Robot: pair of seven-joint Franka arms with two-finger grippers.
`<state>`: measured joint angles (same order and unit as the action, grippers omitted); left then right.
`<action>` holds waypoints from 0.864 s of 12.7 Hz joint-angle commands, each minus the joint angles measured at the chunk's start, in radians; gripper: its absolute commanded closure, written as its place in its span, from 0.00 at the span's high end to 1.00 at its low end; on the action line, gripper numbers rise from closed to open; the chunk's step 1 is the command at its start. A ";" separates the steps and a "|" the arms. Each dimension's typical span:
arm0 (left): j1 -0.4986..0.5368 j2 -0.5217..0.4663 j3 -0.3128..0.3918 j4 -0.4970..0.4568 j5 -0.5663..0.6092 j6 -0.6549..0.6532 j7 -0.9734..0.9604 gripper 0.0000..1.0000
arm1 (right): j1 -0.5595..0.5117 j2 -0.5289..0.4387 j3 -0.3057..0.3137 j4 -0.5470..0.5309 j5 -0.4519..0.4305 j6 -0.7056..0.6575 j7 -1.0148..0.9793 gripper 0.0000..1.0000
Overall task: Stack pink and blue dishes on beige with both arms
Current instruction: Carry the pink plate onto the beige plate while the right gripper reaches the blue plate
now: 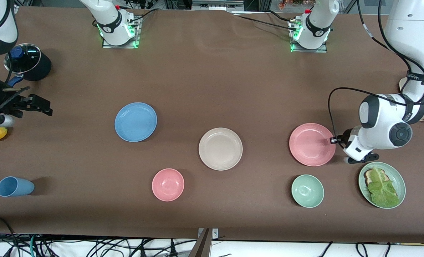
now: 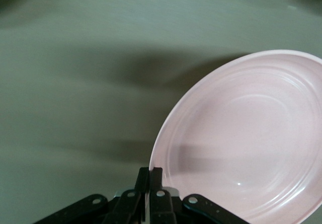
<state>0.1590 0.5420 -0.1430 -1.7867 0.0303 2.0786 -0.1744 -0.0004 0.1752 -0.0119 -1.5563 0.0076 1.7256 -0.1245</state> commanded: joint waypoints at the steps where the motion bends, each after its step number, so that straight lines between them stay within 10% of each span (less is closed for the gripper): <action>1: 0.000 -0.072 -0.056 -0.002 -0.047 -0.074 -0.054 0.00 | 0.083 0.029 0.007 0.015 -0.014 -0.012 0.006 1.00; 8: -0.015 -0.087 -0.352 0.065 -0.052 -0.100 -0.333 0.00 | 0.126 0.132 0.006 0.010 -0.009 -0.018 0.042 1.00; 11: -0.125 0.002 -0.356 0.157 -0.044 -0.092 -0.353 0.00 | 0.131 0.152 0.006 -0.054 -0.003 0.038 0.046 1.00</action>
<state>0.0848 0.4650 -0.5010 -1.7159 -0.0051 1.9993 -0.5156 0.1260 0.3230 -0.0068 -1.5680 0.0065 1.7260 -0.0889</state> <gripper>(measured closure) 0.956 0.000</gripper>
